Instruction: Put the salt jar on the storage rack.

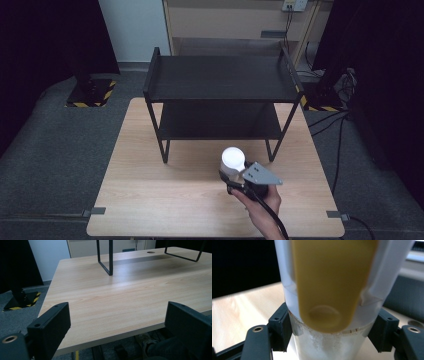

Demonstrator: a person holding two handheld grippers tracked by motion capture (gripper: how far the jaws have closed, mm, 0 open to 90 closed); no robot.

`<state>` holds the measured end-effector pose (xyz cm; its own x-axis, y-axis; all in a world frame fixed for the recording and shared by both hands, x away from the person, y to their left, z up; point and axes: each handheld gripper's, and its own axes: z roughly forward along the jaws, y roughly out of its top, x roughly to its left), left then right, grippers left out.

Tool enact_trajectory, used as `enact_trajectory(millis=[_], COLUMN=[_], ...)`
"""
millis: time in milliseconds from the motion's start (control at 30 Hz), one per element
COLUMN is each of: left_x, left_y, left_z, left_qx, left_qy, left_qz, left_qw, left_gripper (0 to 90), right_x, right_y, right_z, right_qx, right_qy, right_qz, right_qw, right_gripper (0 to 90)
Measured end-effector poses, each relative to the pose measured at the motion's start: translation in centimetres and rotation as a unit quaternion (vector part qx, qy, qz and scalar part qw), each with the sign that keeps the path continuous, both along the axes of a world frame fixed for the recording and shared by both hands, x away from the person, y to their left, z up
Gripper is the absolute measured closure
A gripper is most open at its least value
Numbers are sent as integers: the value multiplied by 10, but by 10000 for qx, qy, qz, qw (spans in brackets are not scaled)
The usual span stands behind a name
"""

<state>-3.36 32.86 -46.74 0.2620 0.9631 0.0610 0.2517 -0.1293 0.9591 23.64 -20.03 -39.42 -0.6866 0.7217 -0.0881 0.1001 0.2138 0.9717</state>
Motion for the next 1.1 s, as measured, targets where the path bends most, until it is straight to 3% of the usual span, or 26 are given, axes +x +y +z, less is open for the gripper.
enact_trajectory(millis=[200, 500, 900, 1033, 1100], left_x=[-1, -3, -2, -1, -1], left_y=[1, 3, 4, 5, 5], left_z=[-1, -1, -2, -2, -2], left_qx=[27, 27, 52, 51, 53], left_qy=[-46, -73, -72, -61, -68], left_qz=[28, 18, -1, 30, 28], left_qw=[10000, 10000, 10000, 10000, 10000], left_gripper=[54, 56, 58, 60, 60], right_x=[41, 77, 97, 99, 101], right_y=[29, 57, 76, 83, 83], right_z=[27, 38, 20, 21, 18], right_qx=[286, 482, 629, 428, 559], right_qy=[-81, -59, 50, -64, -17], right_qz=[-153, -539, -847, -852, -886], right_qw=[9994, 9974, 9944, 9954, 9945], right_gripper=[311, 311, 311, 311, 310])
